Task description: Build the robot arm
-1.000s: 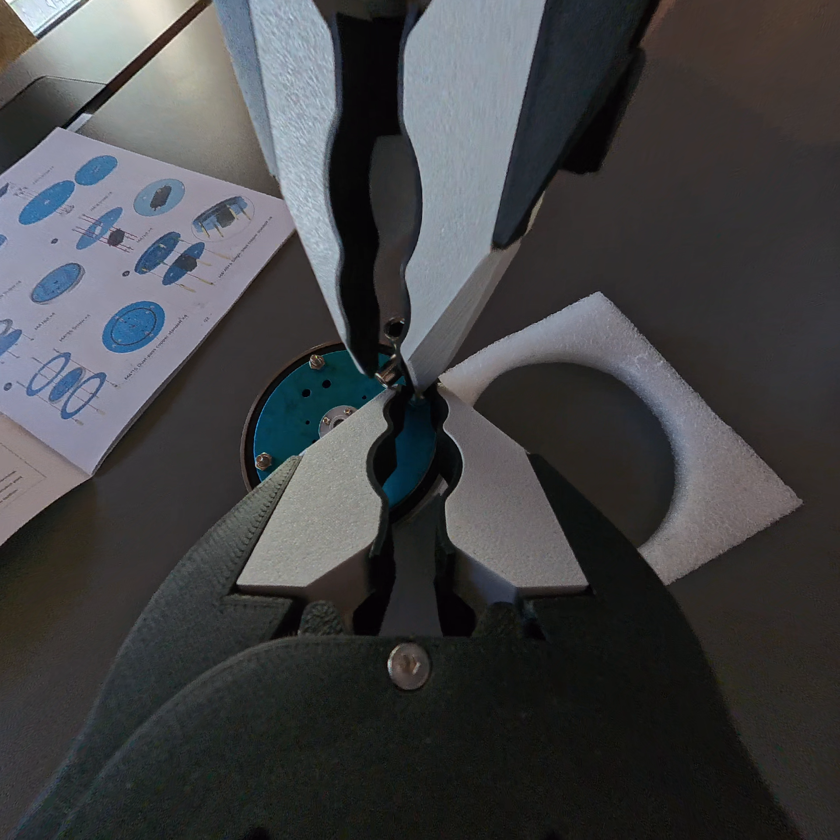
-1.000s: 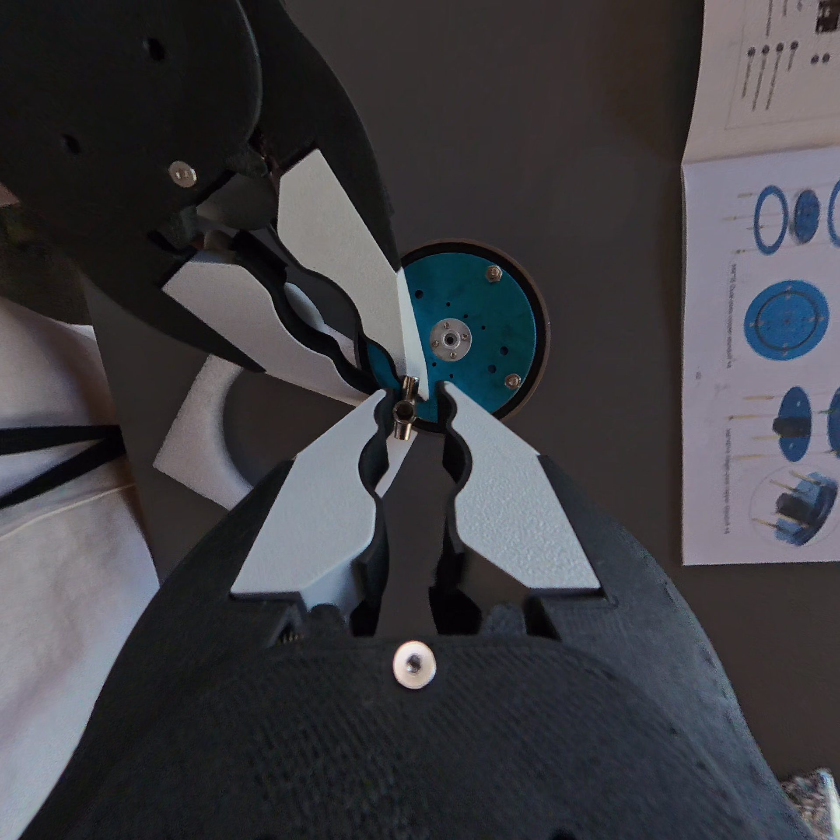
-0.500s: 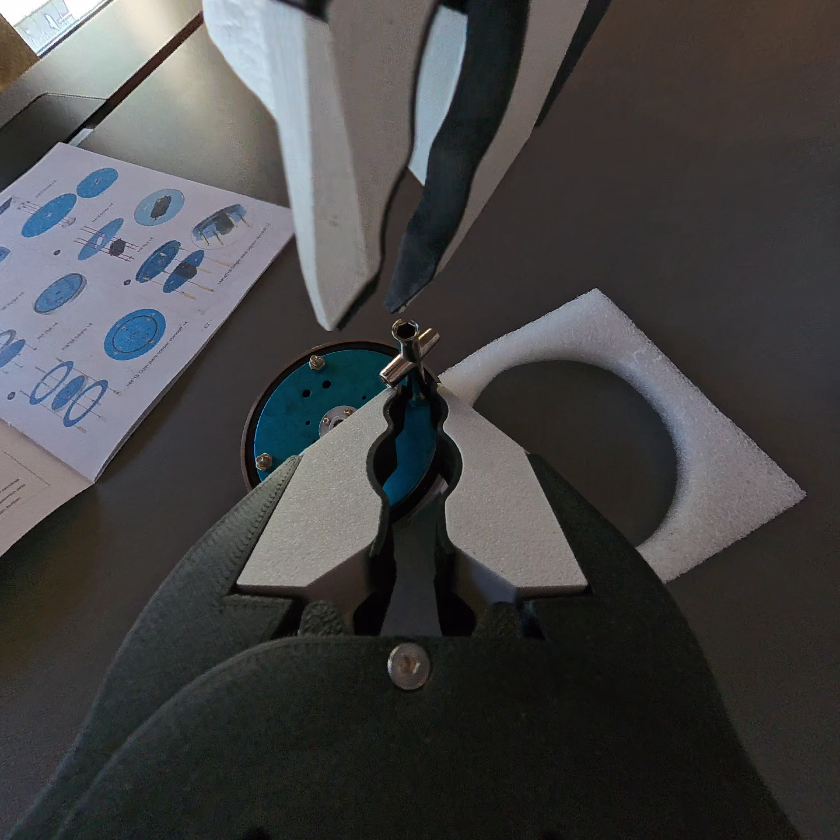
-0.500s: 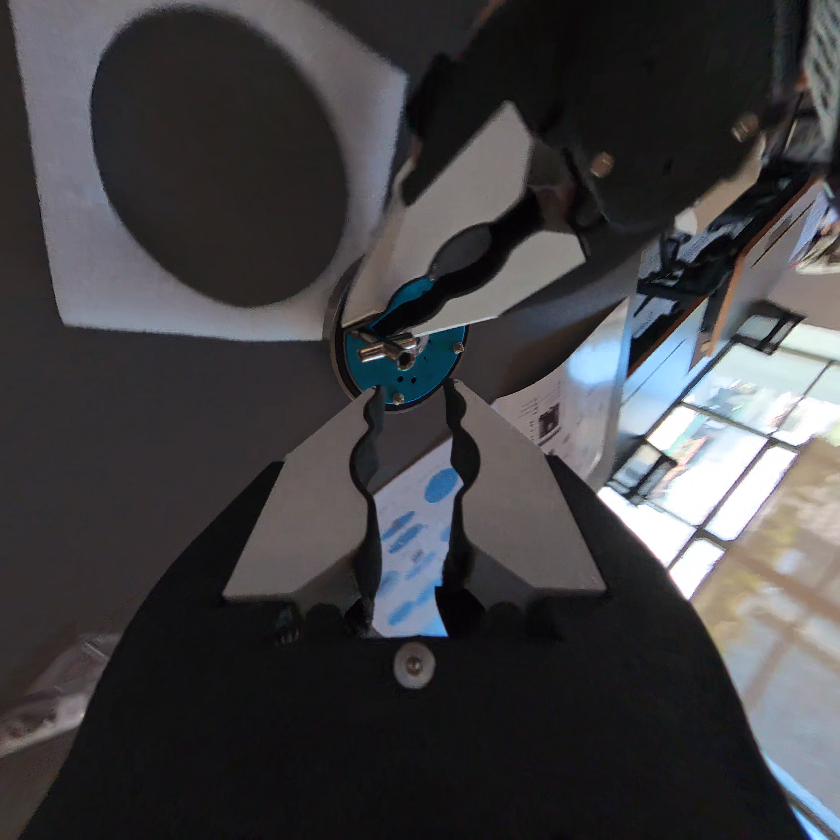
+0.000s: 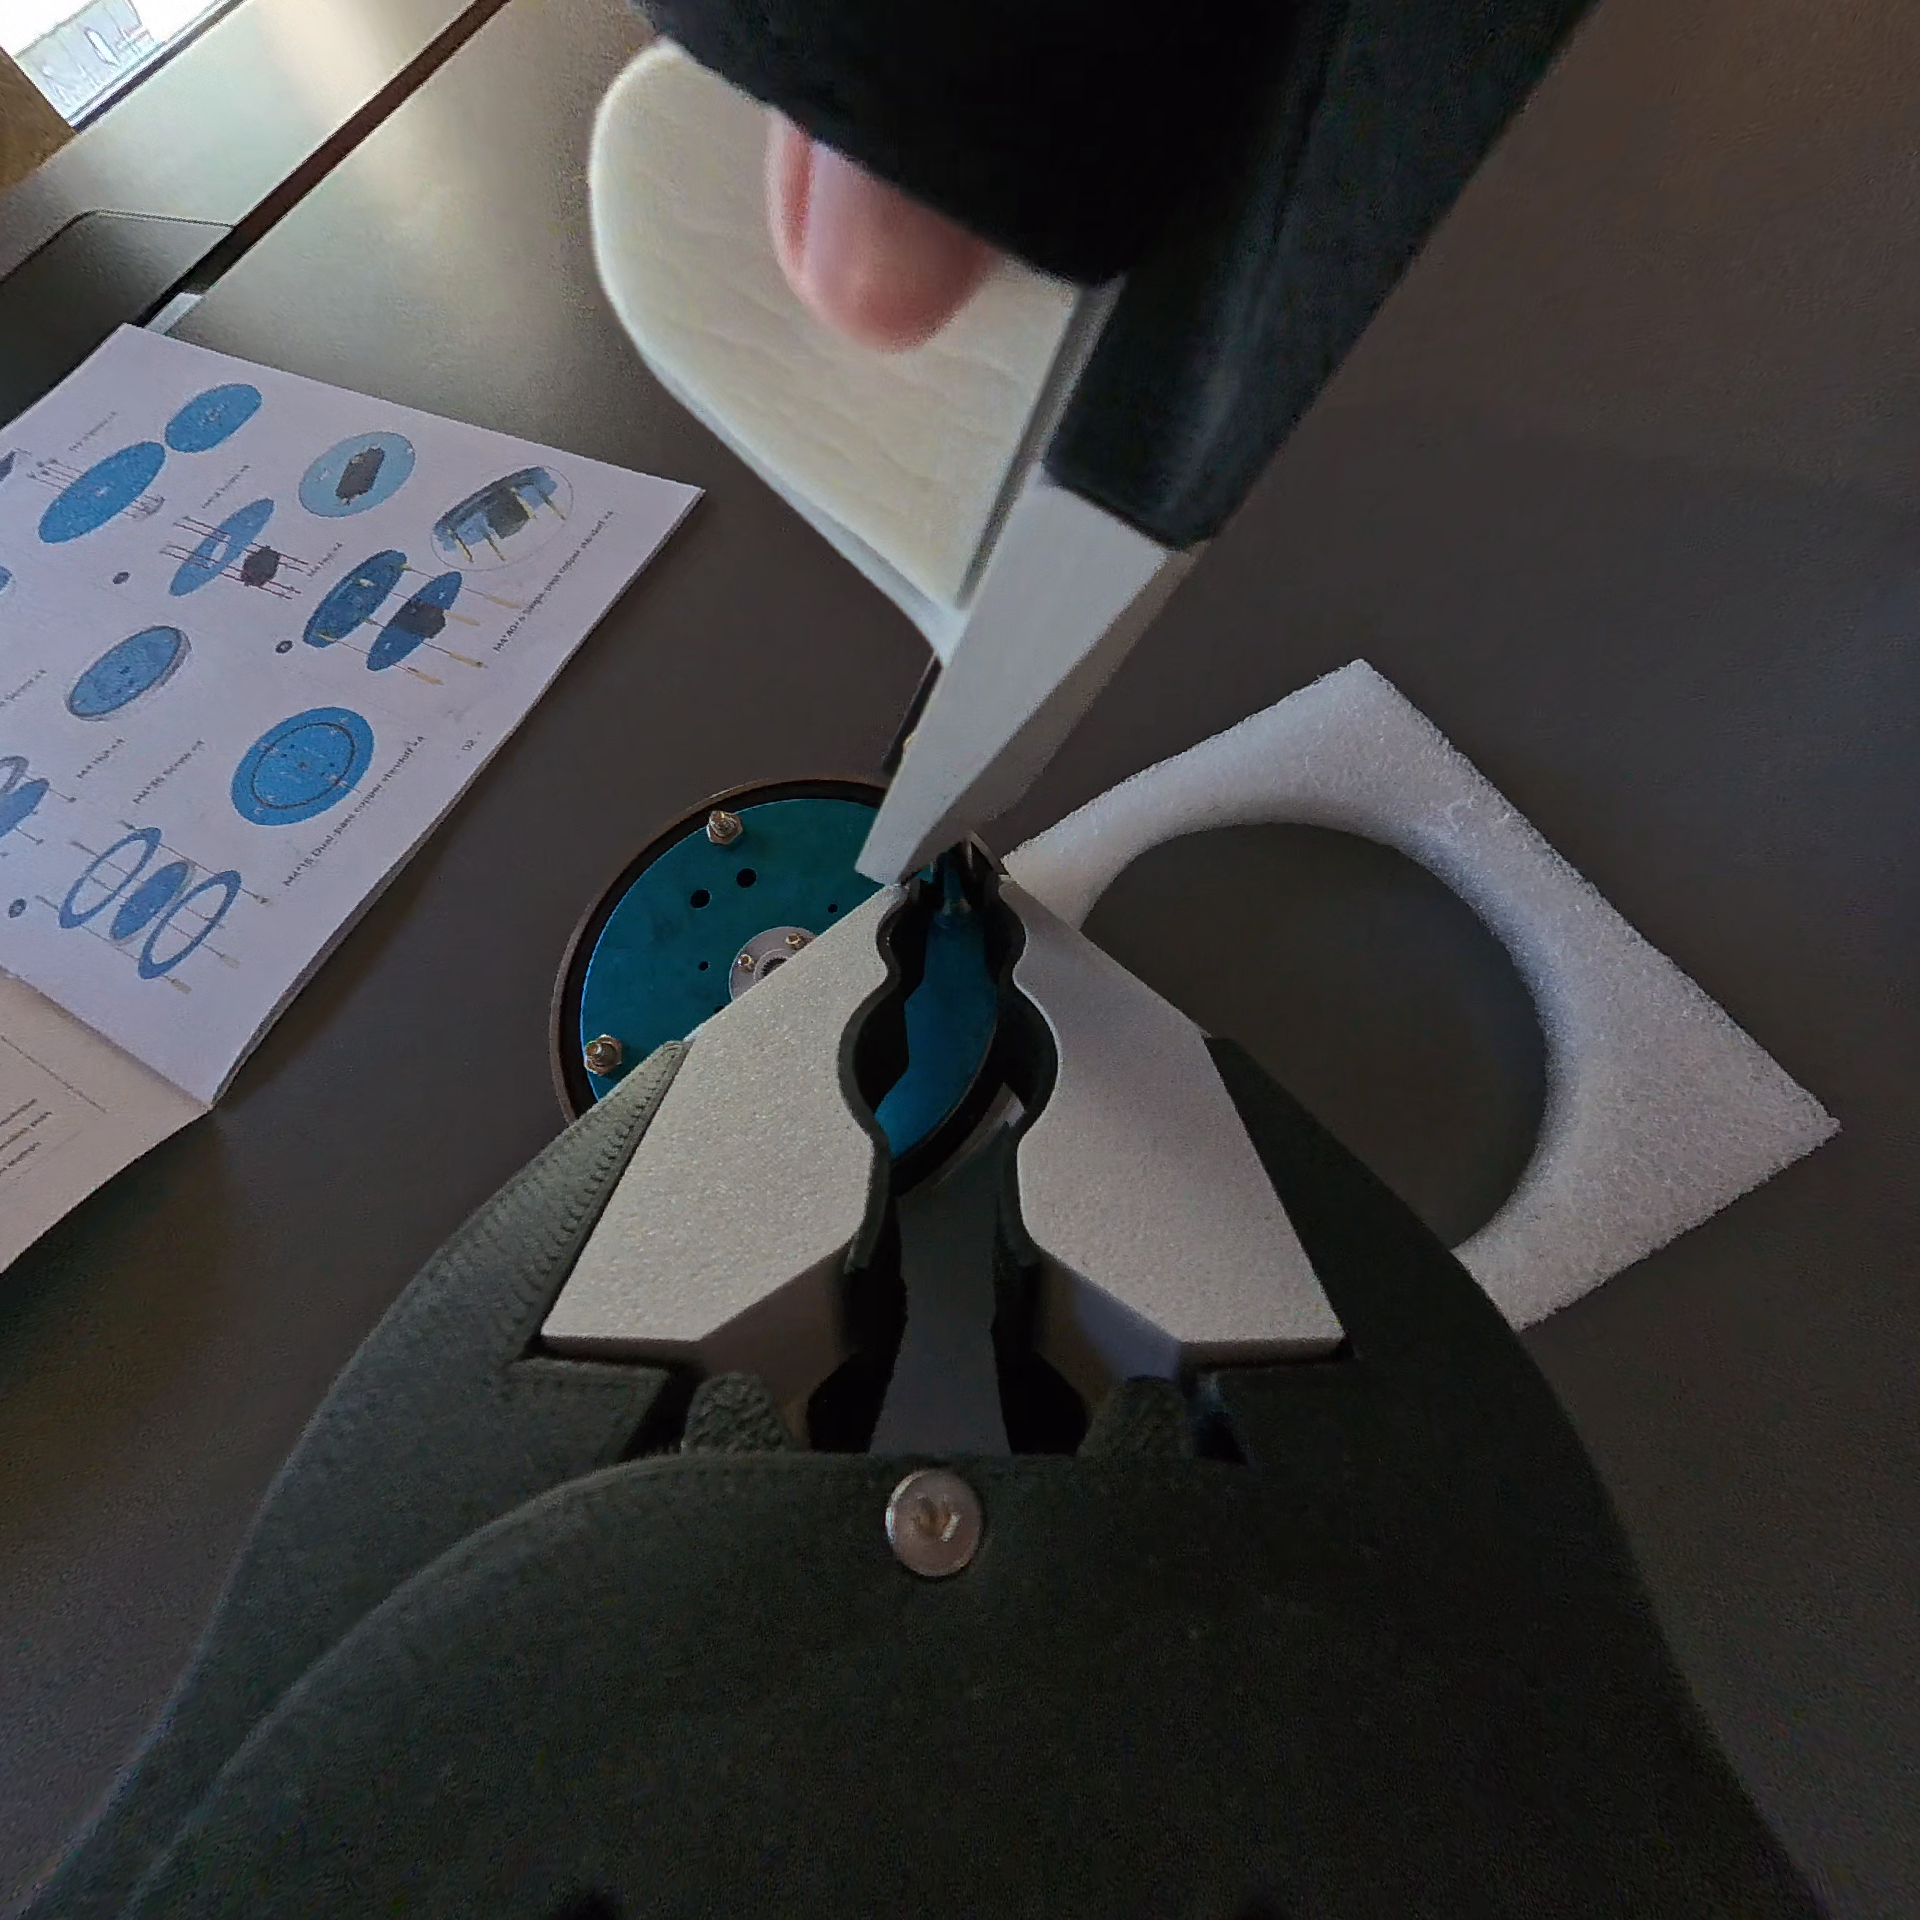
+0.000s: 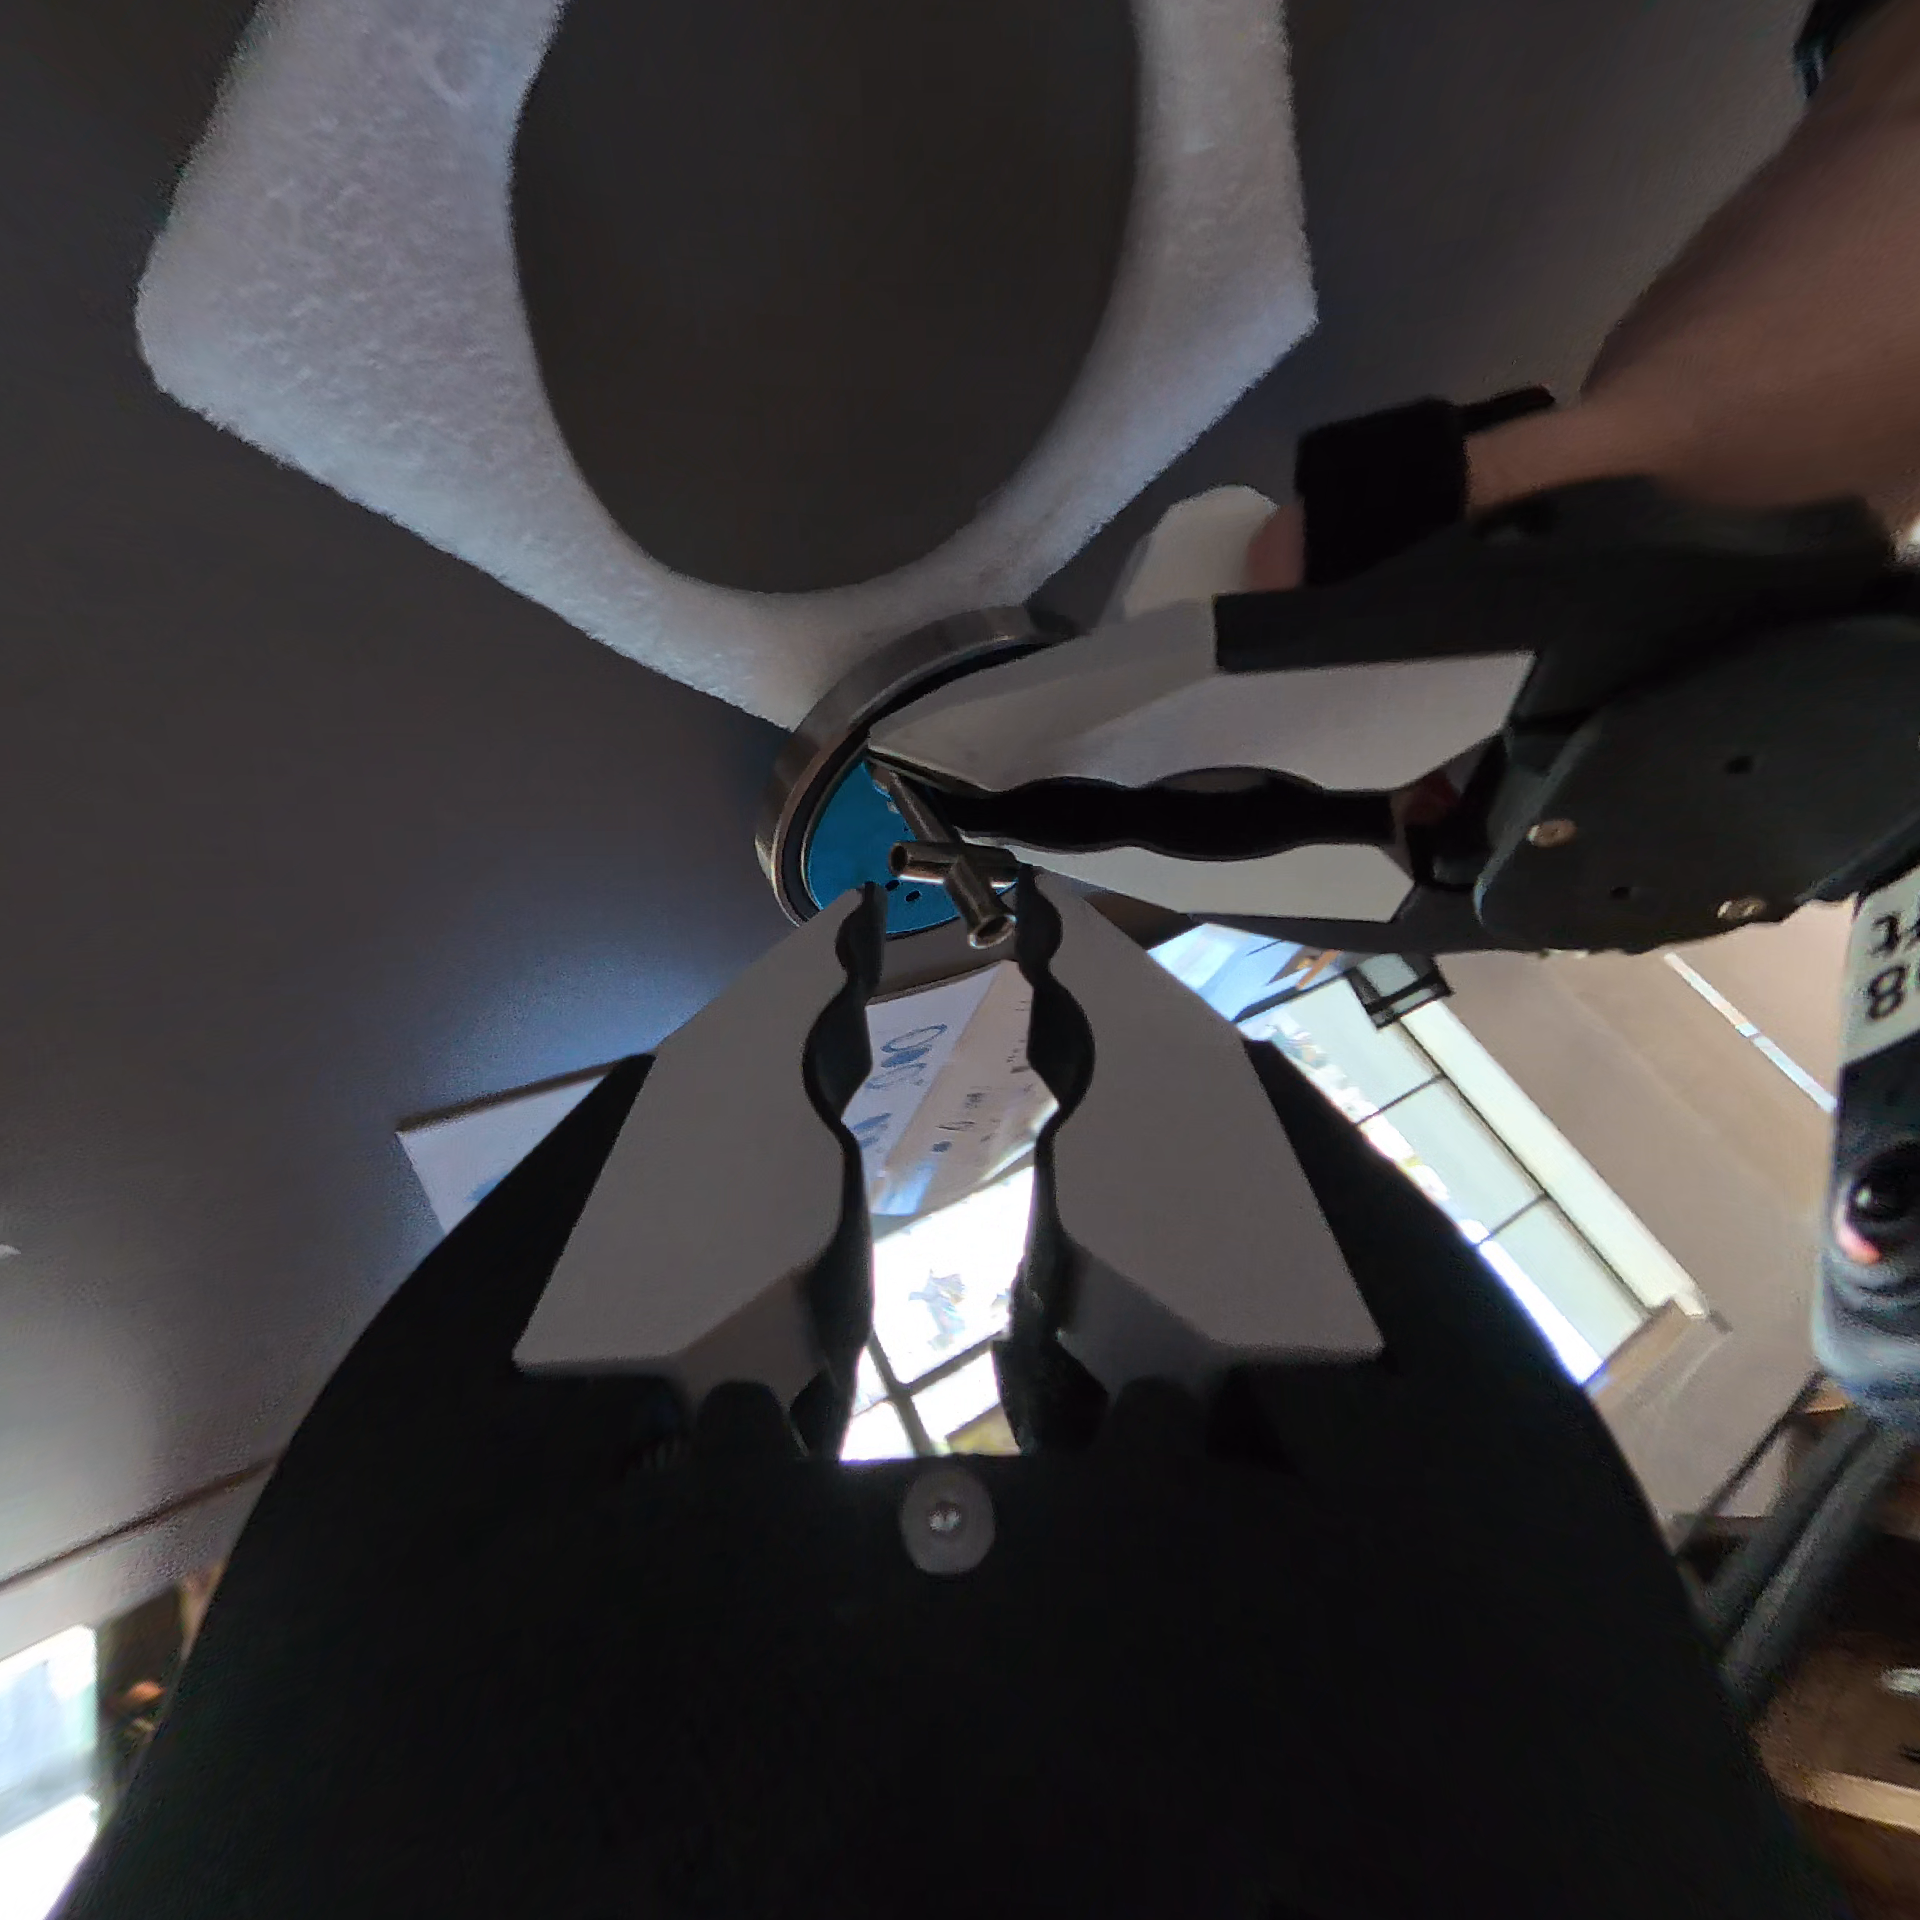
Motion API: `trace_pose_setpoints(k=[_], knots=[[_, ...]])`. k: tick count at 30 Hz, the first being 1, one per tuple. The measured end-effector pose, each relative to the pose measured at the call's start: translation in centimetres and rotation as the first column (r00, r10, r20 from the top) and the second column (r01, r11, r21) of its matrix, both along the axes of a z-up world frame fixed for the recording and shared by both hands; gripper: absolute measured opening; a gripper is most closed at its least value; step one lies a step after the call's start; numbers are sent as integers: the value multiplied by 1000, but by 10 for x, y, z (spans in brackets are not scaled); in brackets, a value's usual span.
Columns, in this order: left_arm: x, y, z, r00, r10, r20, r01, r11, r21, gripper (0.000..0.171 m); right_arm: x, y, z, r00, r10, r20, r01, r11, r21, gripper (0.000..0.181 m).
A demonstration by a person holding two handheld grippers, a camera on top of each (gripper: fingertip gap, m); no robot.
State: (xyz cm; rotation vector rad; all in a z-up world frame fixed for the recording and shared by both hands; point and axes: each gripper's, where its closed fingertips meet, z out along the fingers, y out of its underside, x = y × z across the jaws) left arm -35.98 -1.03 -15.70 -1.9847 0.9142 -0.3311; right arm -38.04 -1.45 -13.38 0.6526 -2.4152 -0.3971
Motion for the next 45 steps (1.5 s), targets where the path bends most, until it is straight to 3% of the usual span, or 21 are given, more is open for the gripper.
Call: trace_pose_setpoints(k=[5,10,20,27,32,45], knots=[[0,0,0,1000,-2,1,2,1000,-3,10,-1,-1,-2,987,156,-42,-148,978,149,24],[0,0,0,1000,-2,9,2,1000,-8,10,-3,-3,-4,986,165,-38,-156,973,171,21],[-1,-1,0,999,9,36,-8,1000,-27,10,0,-3,-7,999,-41,15,39,993,114,16],[-26,-4,22,993,56,106,-55,998,-6,4,-3,-2,-10,998,-57,23,54,993,103,12],[-37,0,0,995,99,-8,-100,994,-53,0,-3,-3,-11,998,-61,34,57,993,104,12],[-32,-2,0,996,92,-10,-92,994,-53,0,0,1,-12,962,-270,41,261,952,160,12]])
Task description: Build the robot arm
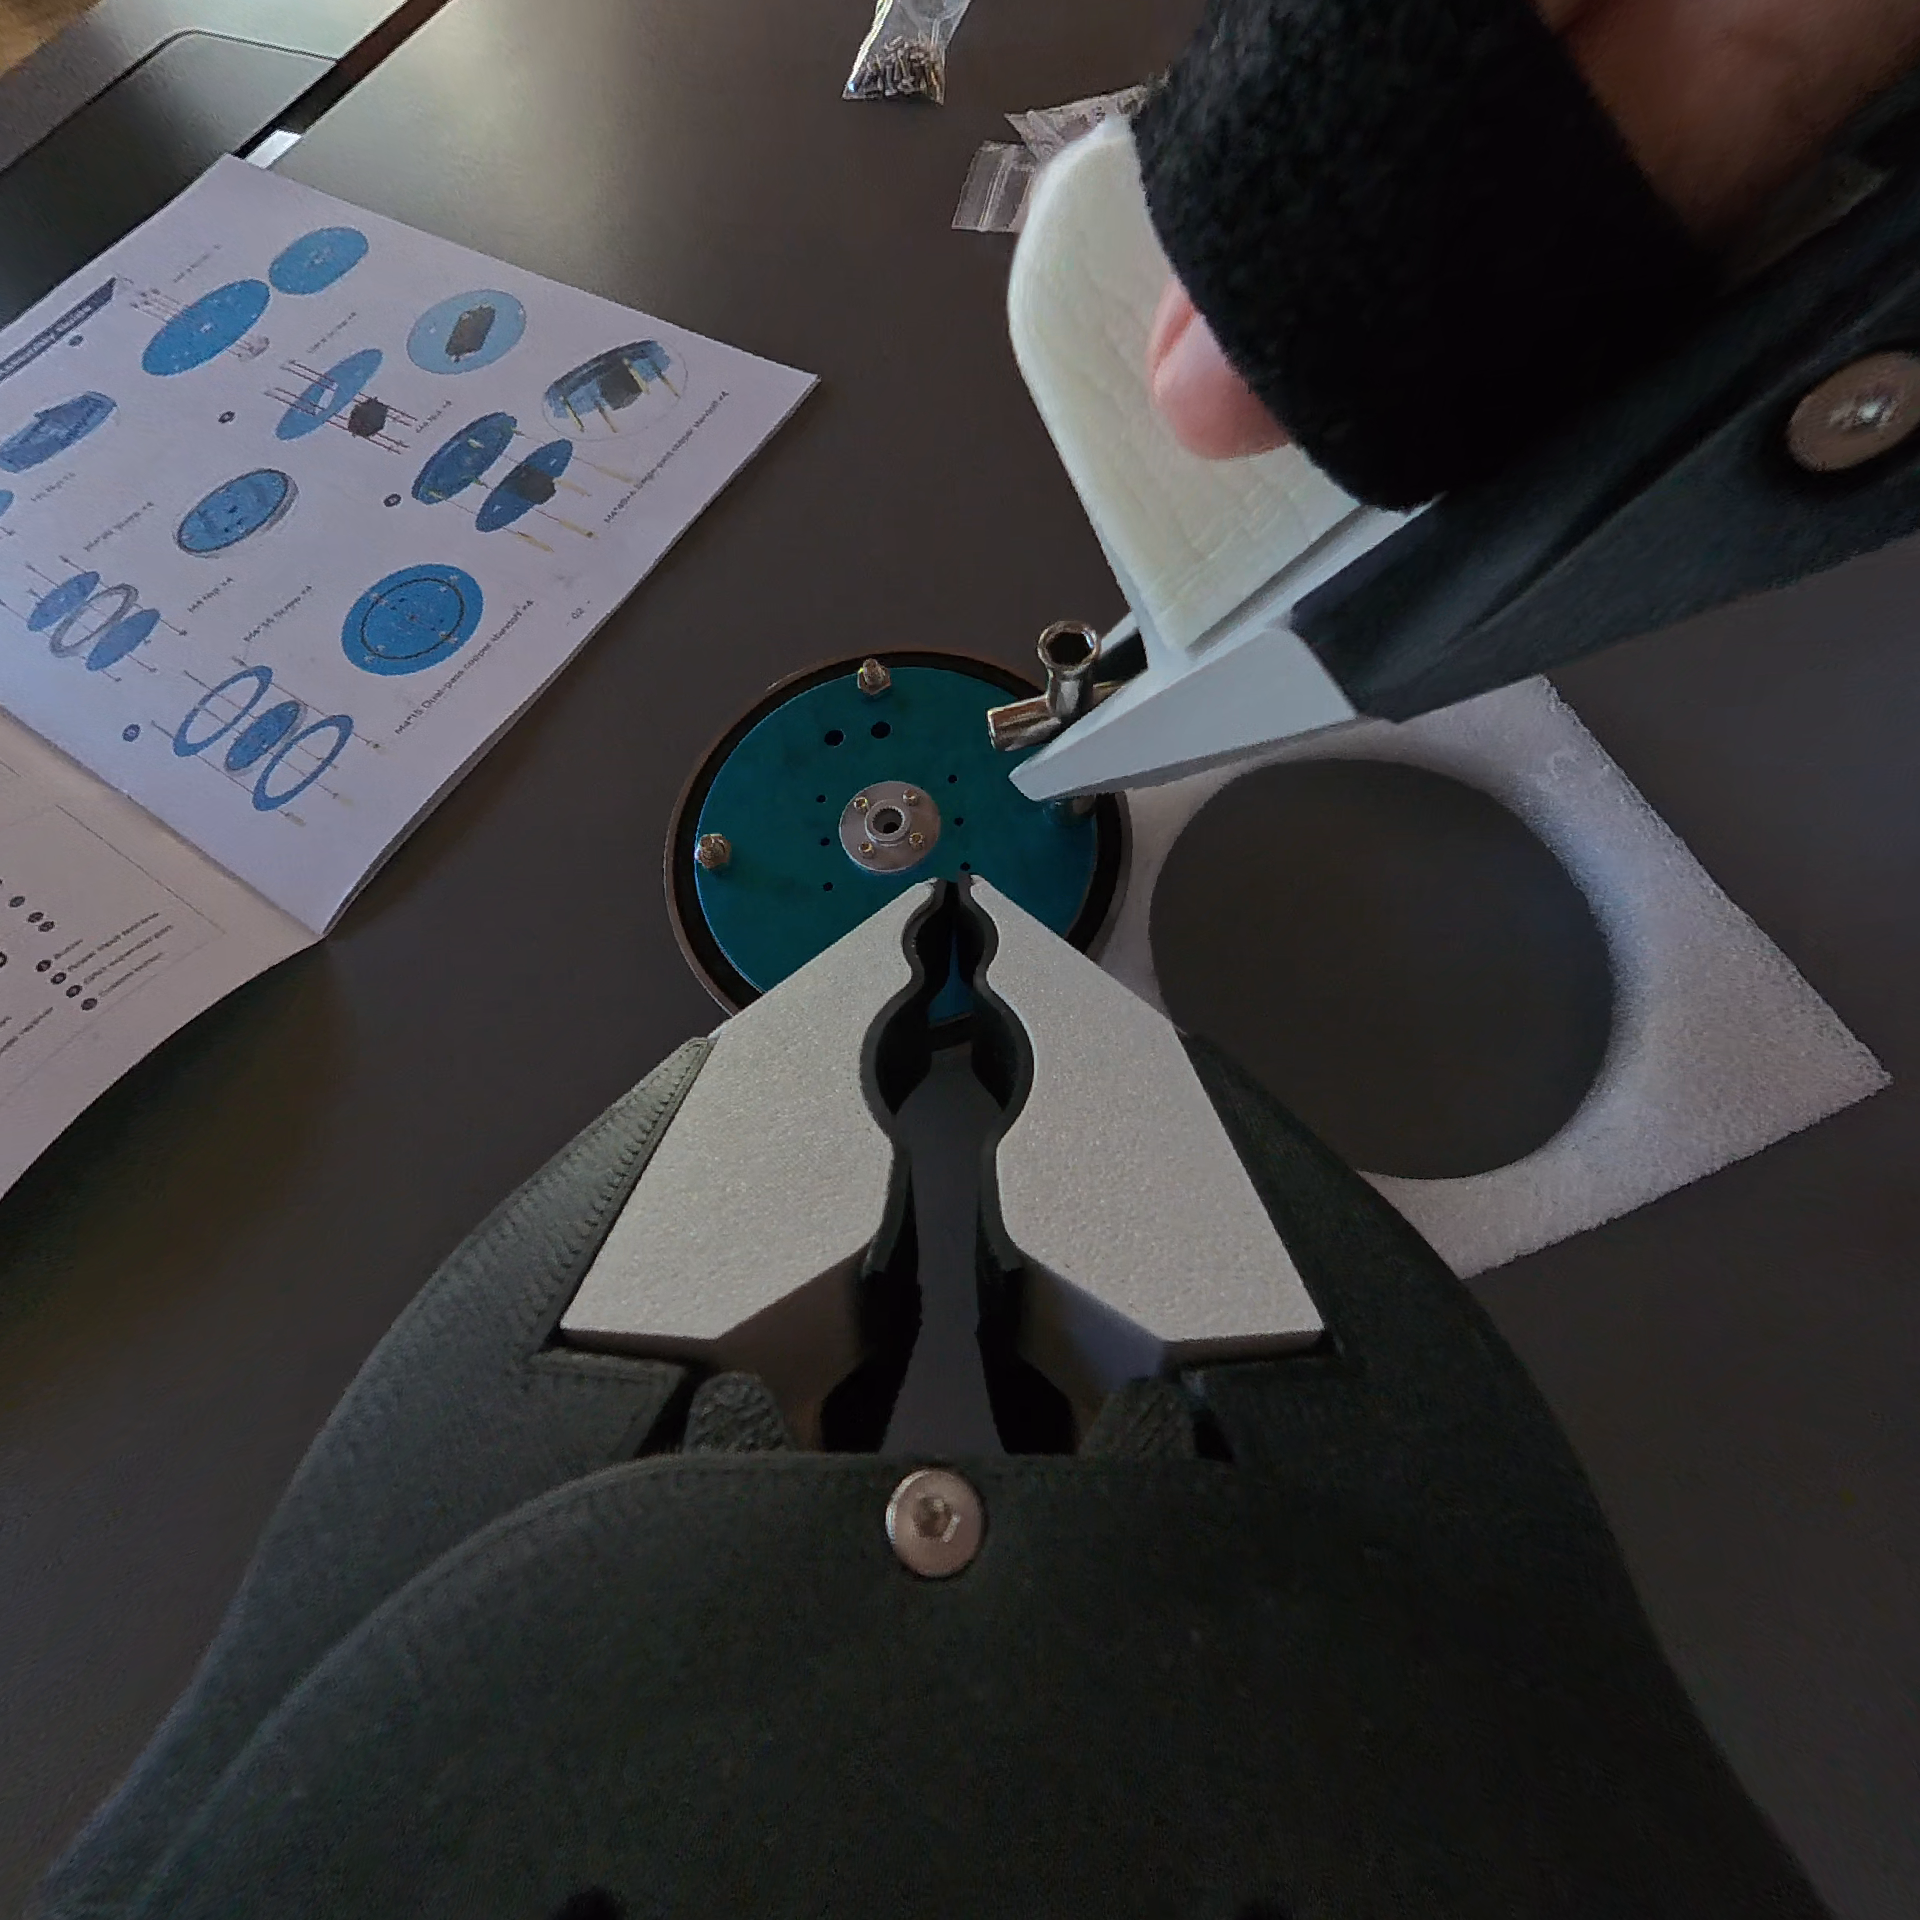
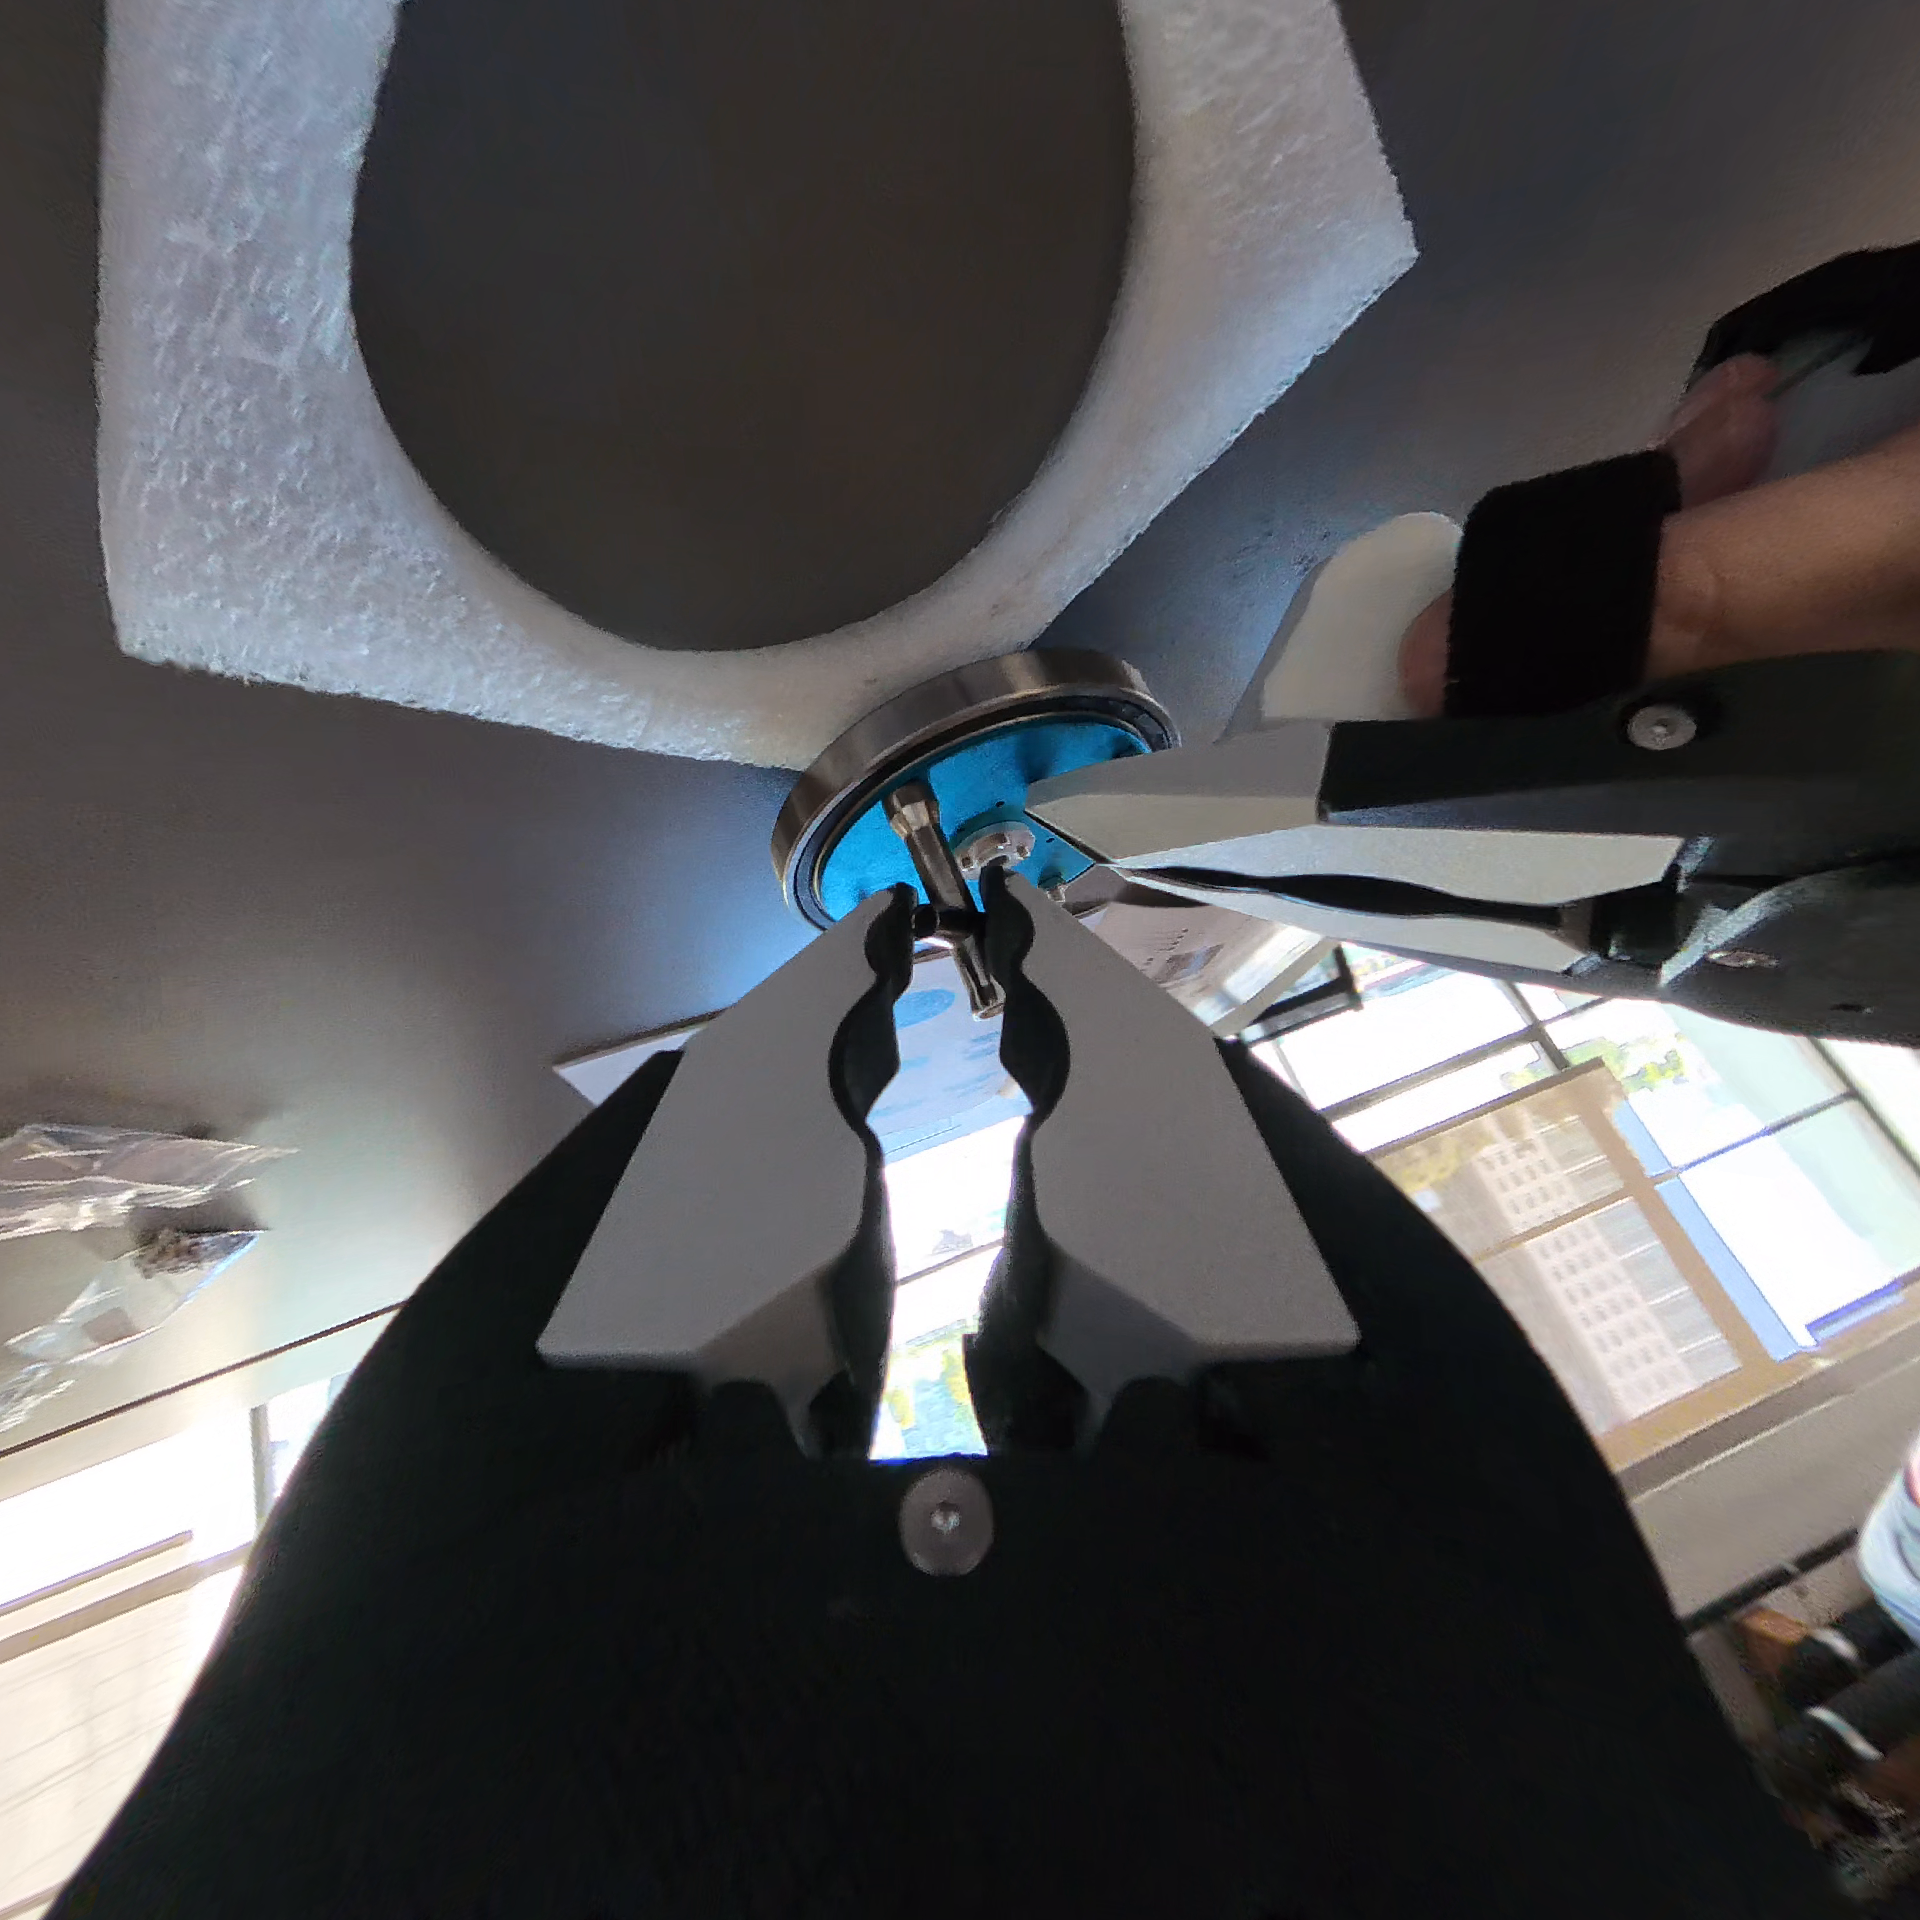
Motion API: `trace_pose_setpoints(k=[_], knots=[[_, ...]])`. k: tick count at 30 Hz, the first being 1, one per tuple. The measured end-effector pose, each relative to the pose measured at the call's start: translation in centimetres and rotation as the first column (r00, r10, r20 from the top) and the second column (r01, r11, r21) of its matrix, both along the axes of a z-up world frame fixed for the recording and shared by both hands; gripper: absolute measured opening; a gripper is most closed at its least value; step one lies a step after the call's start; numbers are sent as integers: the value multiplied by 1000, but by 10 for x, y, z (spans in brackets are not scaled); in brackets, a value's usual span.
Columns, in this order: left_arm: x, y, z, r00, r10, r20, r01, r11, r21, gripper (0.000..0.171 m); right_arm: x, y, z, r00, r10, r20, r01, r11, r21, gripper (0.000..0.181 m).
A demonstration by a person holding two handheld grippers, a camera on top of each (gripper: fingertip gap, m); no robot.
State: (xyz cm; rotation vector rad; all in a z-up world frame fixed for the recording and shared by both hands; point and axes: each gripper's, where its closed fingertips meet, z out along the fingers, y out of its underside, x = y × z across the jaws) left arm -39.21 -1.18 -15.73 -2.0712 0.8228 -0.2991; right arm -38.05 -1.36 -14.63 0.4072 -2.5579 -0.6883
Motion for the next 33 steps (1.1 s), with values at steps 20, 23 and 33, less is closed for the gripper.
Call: trace_pose_setpoints(k=[20,23,33], knots=[[3,0,0,1000,-4,6,4,1000,9,0,-1,7,9,990,-112,81,121,985,-123,15],[3,0,0,1000,-4,9,4,1000,7,0,-4,6,8,996,-70,54,75,992,-97,25],[3,0,0,1000,-5,6,5,1000,6,0,-2,5,4,998,25,56,-24,1000,-11,15]])
